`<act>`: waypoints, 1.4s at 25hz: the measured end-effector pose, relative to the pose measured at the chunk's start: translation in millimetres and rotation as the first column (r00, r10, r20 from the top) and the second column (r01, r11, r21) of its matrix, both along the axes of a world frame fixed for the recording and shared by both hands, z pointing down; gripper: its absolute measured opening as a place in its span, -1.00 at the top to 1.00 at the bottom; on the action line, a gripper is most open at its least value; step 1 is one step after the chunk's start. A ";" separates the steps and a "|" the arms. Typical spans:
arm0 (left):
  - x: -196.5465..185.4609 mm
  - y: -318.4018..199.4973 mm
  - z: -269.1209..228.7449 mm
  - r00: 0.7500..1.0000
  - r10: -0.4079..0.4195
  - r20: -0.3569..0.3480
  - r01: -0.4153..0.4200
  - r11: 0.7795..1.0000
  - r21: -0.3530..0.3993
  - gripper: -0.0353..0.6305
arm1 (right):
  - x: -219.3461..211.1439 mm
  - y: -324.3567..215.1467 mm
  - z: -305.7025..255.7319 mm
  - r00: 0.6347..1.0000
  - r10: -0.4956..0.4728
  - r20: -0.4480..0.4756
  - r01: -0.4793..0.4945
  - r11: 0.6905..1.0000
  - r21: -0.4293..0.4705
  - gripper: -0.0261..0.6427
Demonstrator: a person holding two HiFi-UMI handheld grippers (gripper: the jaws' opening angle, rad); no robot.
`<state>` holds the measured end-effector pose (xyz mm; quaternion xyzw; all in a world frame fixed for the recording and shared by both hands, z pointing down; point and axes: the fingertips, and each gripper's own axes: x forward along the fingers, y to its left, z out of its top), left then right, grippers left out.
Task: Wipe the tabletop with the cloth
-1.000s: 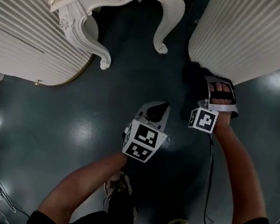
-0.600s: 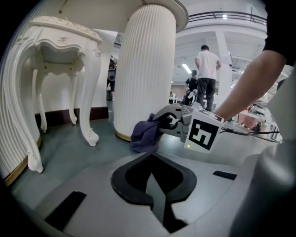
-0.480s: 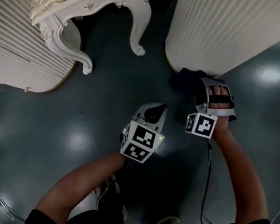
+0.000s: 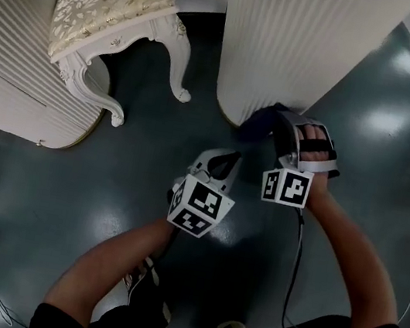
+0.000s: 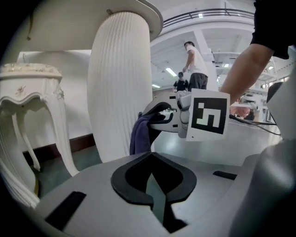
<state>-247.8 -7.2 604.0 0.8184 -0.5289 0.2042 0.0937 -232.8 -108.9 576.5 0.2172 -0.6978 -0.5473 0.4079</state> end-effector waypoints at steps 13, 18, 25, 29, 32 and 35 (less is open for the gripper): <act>-35.7 -19.8 -120.0 0.989 -0.148 0.027 0.145 0.986 0.087 0.88 | -16.9 4.3 -158.1 0.970 -0.113 0.214 0.111 0.994 0.023 0.73; -52.2 -25.8 -172.3 0.977 -0.211 0.009 0.208 0.970 0.122 0.88 | -21.4 6.7 -212.9 0.932 -0.131 0.339 0.147 0.989 -0.023 0.73; -38.6 -41.5 -225.9 0.977 -0.197 -0.086 0.211 0.951 0.225 0.88 | -13.1 3.8 -274.3 0.859 -0.127 0.497 0.146 0.989 0.000 0.73; -19.3 -47.4 -244.5 0.984 -0.169 -0.063 0.179 0.953 0.246 0.88 | 2.4 -3.9 -317.8 0.845 -0.141 0.515 0.129 0.990 0.059 0.73; -2.4 -50.4 -268.1 0.984 -0.159 -0.078 0.175 0.946 0.273 0.88 | 14.0 -5.2 -352.9 0.837 -0.159 0.523 0.114 0.987 0.117 0.73; 9.6 -55.3 -298.3 0.987 -0.146 -0.071 0.161 0.937 0.311 0.88 | 22.4 -8.8 -395.9 0.793 -0.167 0.586 0.095 0.984 0.152 0.73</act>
